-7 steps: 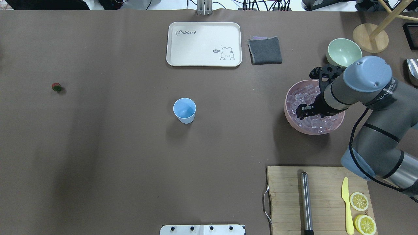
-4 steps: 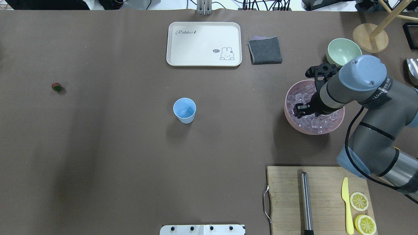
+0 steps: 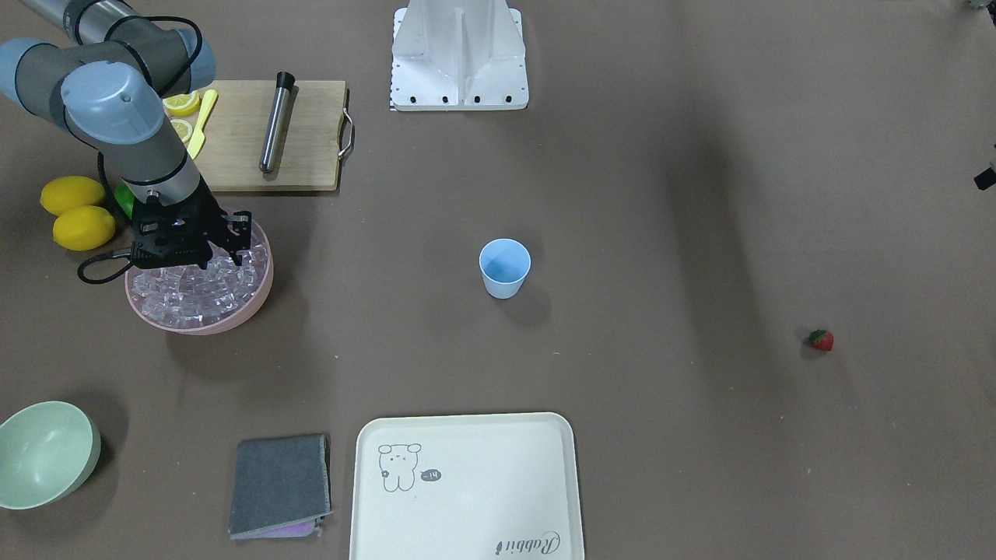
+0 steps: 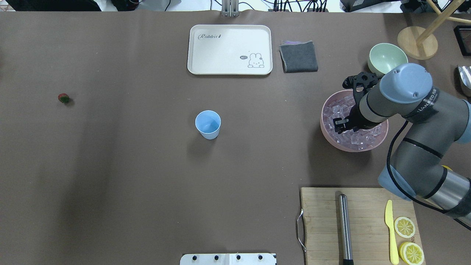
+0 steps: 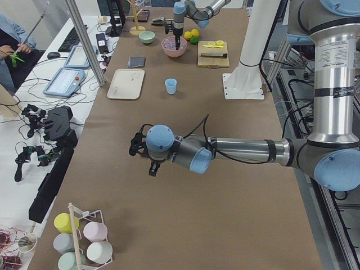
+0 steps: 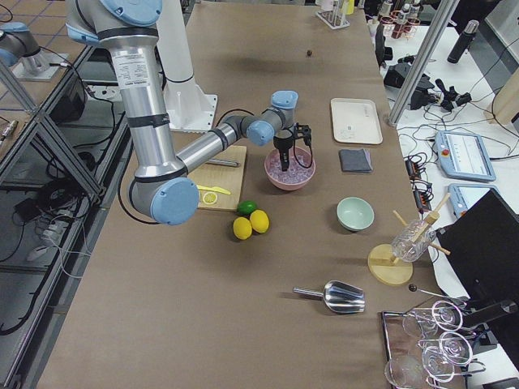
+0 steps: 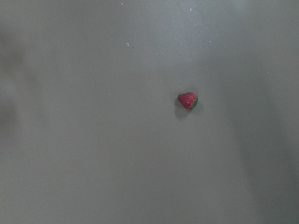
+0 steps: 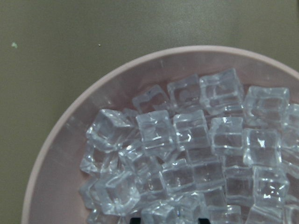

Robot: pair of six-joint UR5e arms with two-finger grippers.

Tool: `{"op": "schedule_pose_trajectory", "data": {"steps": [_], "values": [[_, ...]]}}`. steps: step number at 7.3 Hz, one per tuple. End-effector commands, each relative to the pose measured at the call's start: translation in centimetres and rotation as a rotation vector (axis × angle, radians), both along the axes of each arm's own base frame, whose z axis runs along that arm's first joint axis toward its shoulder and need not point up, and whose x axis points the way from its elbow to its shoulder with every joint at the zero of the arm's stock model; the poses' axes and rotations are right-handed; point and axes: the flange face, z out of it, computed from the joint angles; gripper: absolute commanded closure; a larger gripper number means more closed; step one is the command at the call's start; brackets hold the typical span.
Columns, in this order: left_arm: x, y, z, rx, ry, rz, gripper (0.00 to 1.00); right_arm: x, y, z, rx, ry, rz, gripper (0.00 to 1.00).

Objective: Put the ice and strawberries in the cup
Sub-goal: 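Reach the right gripper down into the pink bowl of ice cubes, then close the right gripper on an ice cube and lift it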

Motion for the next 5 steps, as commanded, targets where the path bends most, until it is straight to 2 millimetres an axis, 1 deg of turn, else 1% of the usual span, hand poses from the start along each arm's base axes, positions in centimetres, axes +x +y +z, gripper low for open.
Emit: {"op": "schedule_pose_trajectory", "data": {"steps": [1,2,4,5], "values": [[0.0,0.0,-0.1,0.001,0.000,0.000,0.02,0.0,0.0,-0.1,0.002,-0.001,-0.002,0.71],[0.0,0.0,-0.1,0.001,0.000,0.000,0.02,0.0,0.0,-0.2,0.004,-0.003,-0.002,1.00],[0.0,0.0,0.0,0.000,0.000,0.000,0.02,1.2,-0.6,-1.1,0.014,-0.018,0.017,1.00],[0.0,0.0,0.1,-0.002,0.000,0.000,0.02,2.2,-1.0,-2.0,0.019,-0.035,0.031,1.00]]}}
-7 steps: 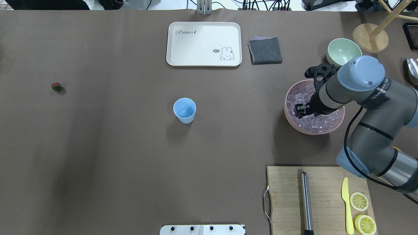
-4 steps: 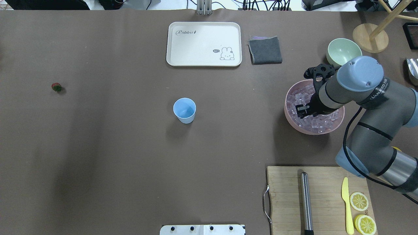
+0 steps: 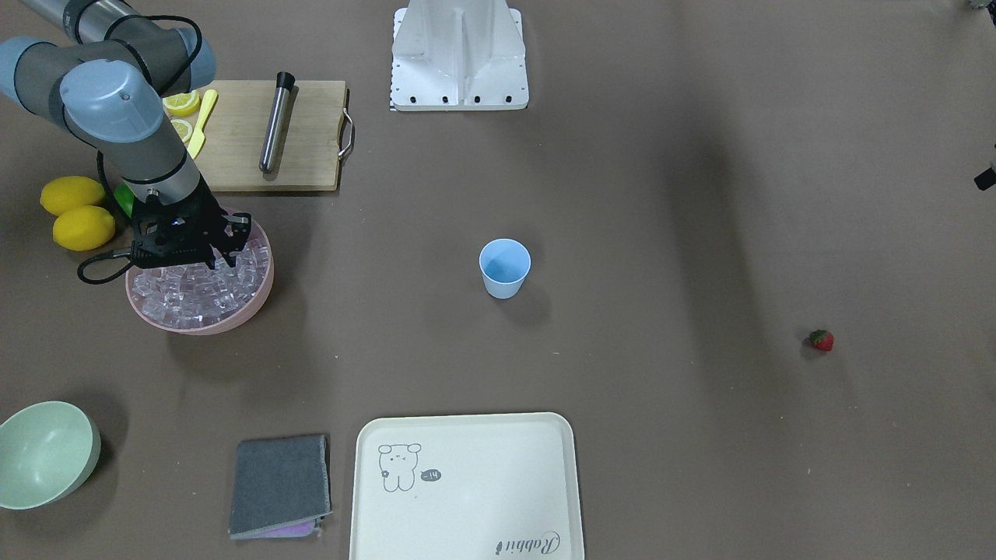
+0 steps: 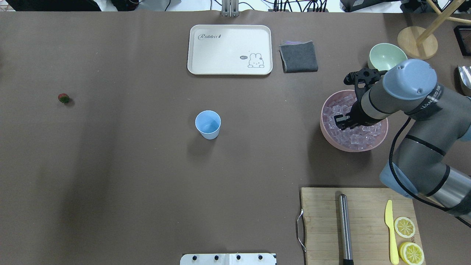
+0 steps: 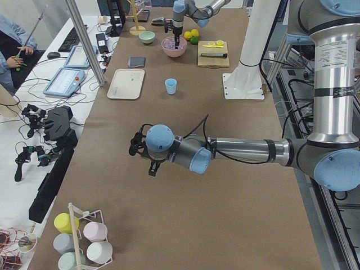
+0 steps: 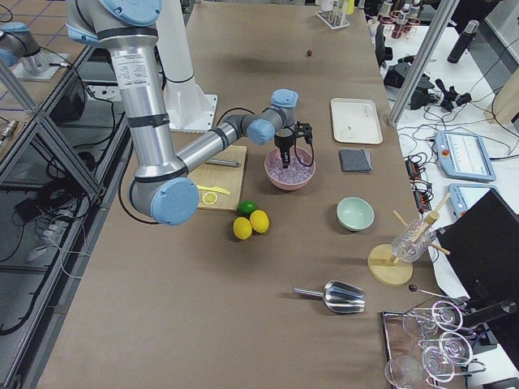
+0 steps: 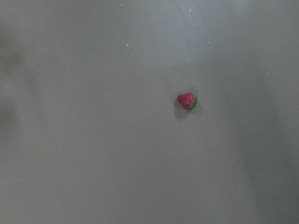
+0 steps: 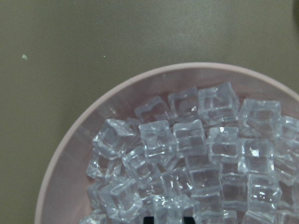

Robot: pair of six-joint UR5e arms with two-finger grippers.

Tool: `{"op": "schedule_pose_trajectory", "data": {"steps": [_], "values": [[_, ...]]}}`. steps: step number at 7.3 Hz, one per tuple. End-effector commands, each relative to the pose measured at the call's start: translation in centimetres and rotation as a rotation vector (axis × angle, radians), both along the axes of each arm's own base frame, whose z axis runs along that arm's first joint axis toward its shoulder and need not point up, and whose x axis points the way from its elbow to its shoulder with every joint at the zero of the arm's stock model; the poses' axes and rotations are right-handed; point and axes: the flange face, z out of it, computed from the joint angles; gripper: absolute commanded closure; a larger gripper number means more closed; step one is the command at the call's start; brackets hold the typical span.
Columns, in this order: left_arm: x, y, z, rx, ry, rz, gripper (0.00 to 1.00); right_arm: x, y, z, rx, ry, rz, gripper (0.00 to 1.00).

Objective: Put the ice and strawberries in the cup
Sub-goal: 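Close the right gripper on an ice cube and lift it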

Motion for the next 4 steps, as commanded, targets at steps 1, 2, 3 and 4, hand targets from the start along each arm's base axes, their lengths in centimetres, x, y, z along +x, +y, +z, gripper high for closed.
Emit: {"op": "schedule_pose_trajectory", "data": {"steps": [1,2,3,4], "values": [[0.0,0.1,0.1,-0.003,0.000,0.000,0.02,1.8,-1.2,-2.7,0.013,-0.040,0.033,1.00],[0.0,0.1,0.1,-0.003,0.000,0.000,0.02,1.5,-1.7,-4.3,-0.003,-0.054,0.042,1.00],[0.0,0.1,0.3,-0.006,0.000,0.000,0.02,0.8,-2.3,-6.8,-0.058,-0.089,0.110,1.00],[0.0,0.1,0.3,-0.006,0.000,0.000,0.02,-0.3,-2.7,-9.9,-0.111,-0.141,0.184,1.00]]}}
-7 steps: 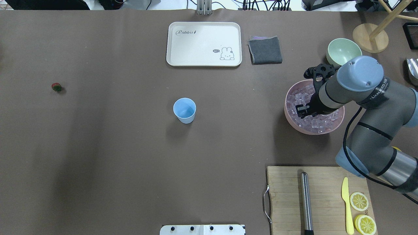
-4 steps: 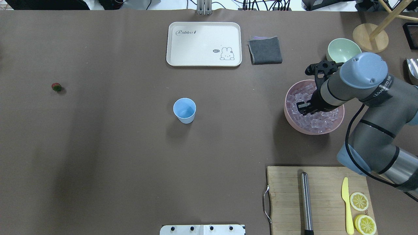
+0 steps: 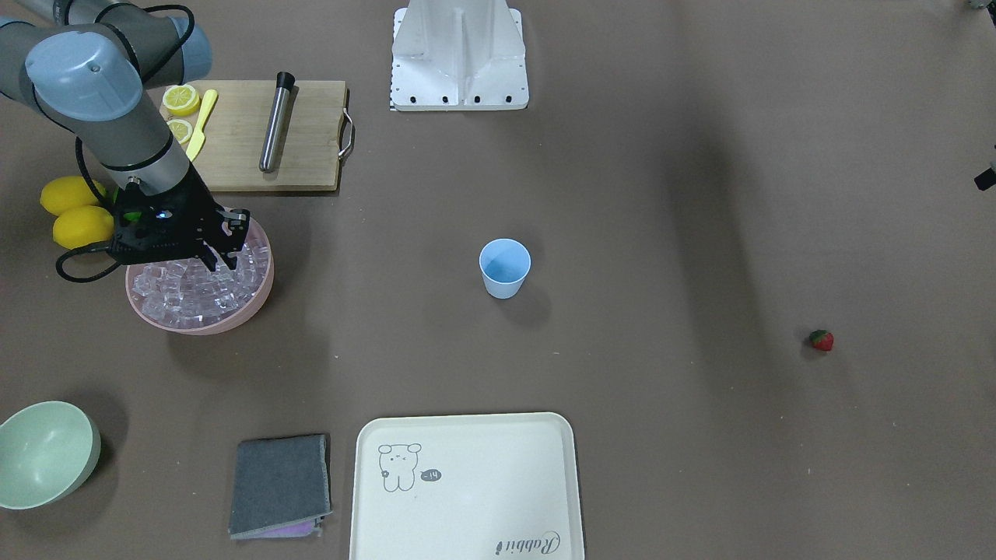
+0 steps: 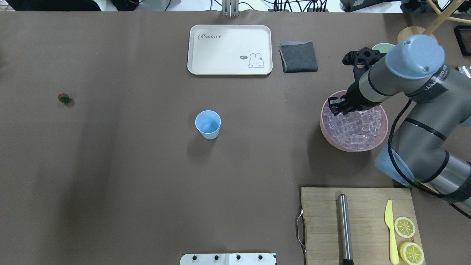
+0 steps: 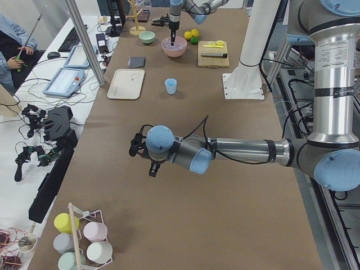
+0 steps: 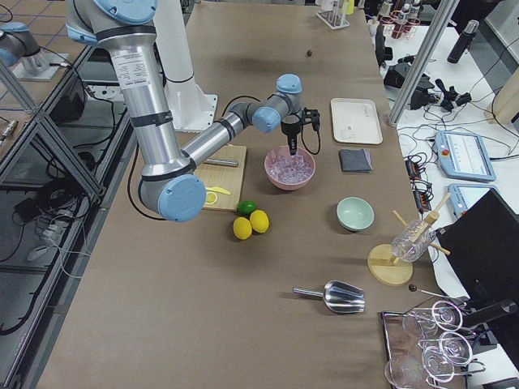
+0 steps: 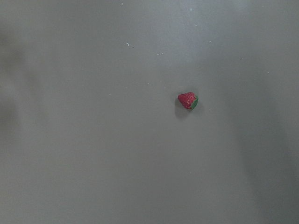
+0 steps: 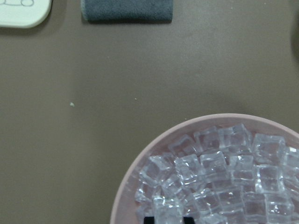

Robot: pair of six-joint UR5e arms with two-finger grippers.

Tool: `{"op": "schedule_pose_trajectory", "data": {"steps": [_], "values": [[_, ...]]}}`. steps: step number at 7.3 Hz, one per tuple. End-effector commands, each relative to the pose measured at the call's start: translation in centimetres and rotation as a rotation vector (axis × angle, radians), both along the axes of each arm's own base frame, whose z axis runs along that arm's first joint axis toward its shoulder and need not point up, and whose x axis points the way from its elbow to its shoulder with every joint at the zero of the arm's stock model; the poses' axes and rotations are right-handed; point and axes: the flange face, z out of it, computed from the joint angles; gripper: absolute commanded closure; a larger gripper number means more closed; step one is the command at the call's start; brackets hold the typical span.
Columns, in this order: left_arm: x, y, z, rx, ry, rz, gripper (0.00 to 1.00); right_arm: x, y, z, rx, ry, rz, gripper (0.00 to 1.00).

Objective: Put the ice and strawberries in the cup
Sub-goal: 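Carry the ice cube with the right gripper over the blue cup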

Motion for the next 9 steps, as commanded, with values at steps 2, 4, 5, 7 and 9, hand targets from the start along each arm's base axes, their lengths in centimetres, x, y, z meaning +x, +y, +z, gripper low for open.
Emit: {"op": "schedule_pose_trajectory", "data": {"steps": [2,4,5,7,9], "values": [[0.1,0.0,0.1,-0.001,0.000,0.002,0.02,-6.2,0.7,-9.5,-0.172,-0.142,0.221,1.00],[0.4,0.0,0.1,-0.004,0.000,0.008,0.02,-14.8,3.1,-14.9,-0.195,-0.175,0.412,1.00],[0.5,0.0,0.2,-0.006,0.000,0.010,0.02,-19.7,3.2,-17.3,-0.234,-0.181,0.527,1.00],[0.8,0.0,0.4,-0.009,0.001,0.017,0.02,-23.1,4.2,-20.2,-0.240,-0.169,0.572,1.00],[0.9,0.0,0.4,-0.010,0.000,0.018,0.02,-24.2,5.6,-21.3,-0.232,-0.179,0.554,1.00]]}}
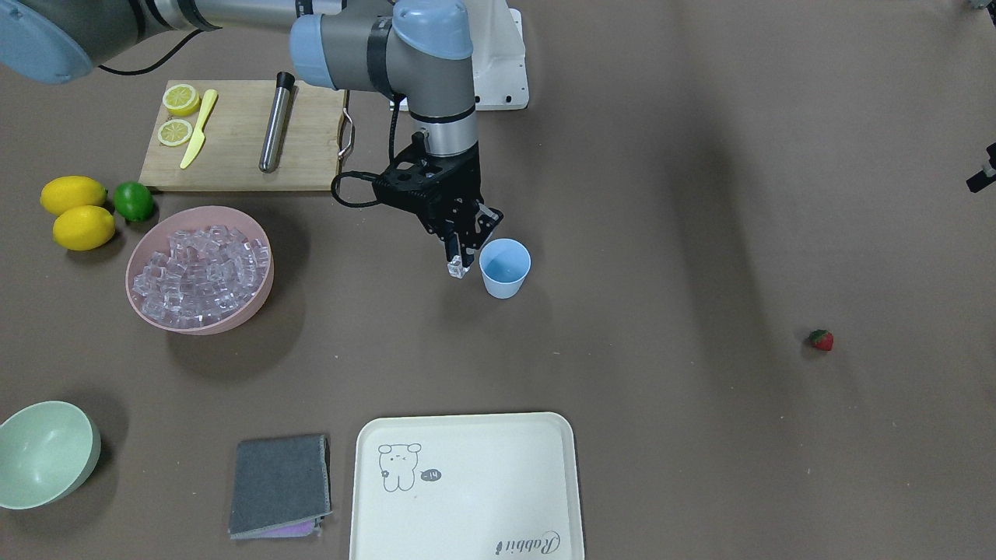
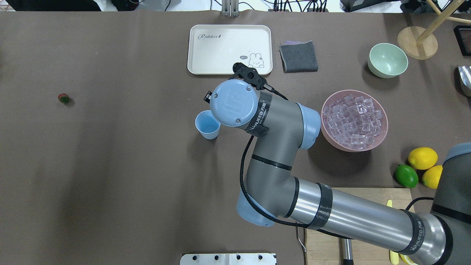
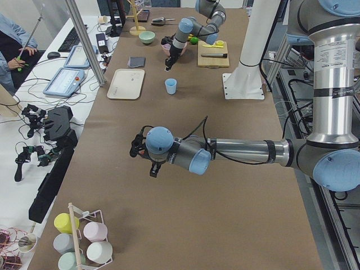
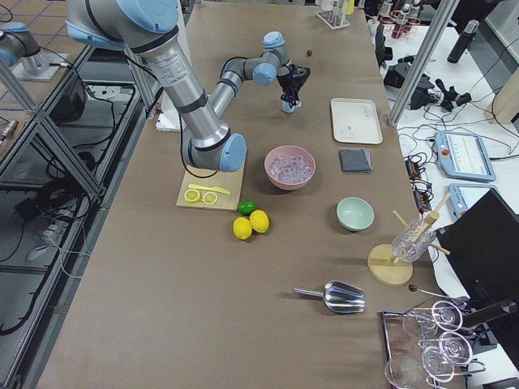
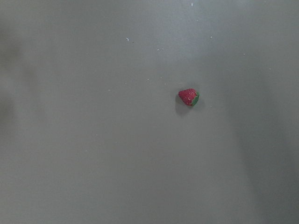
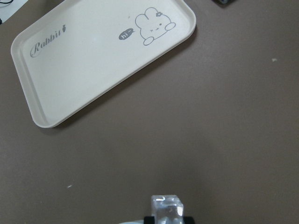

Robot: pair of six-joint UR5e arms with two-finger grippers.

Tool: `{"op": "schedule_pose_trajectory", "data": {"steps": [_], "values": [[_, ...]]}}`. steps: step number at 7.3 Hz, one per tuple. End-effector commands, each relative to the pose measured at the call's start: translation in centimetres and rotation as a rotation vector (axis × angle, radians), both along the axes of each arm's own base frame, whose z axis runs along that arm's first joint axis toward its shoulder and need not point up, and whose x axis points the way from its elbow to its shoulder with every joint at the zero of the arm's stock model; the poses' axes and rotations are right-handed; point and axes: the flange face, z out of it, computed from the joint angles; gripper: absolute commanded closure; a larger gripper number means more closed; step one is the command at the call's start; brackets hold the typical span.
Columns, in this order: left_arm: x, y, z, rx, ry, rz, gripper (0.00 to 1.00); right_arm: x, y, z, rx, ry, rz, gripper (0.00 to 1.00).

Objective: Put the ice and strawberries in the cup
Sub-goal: 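Carry the ice cube with the right gripper over the blue cup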

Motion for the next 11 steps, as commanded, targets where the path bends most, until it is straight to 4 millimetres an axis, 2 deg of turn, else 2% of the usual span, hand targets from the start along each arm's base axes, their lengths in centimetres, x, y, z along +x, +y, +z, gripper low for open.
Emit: {"op": "schedule_pose_trajectory", "data": {"steps": [1,3,4,5,7,8,9,10,11], "values": [[0.0,0.0,0.1,-0.001,-0.001,0.000,0.02,-1.7,2.1,-1.5,0.025,-0.006,-0.008,1.00],[0.1,0.0,0.0,-0.001,0.001,0.002,0.02,-2.4,2.9,-1.8,0.043,-0.005,-0.005,1.00],[0.1,0.0,0.0,0.000,0.001,0.002,0.02,-2.4,2.9,-1.6,0.045,-0.003,-0.001,0.47],[0.0,0.0,0.0,0.000,0.001,0.001,0.02,-2.7,2.3,-0.9,0.061,0.026,0.016,0.02],[0.1,0.1,0.0,0.005,0.001,0.002,0.02,-1.9,1.5,-1.2,0.062,0.025,0.022,0.01],[0.1,0.1,0.1,0.005,-0.002,0.002,0.02,-0.3,0.4,-1.3,0.046,0.041,-0.026,0.01],[0.0,0.0,0.2,0.007,-0.016,-0.004,0.02,3.0,-0.7,-0.9,0.046,0.070,-0.115,0.01],[0.0,0.0,0.3,0.005,-0.021,-0.005,0.02,7.2,-0.8,1.7,0.076,0.078,-0.194,0.01],[-0.3,-0.4,0.6,0.006,-0.065,-0.024,0.02,11.5,-1.8,5.5,0.104,0.108,-0.282,0.01]]}}
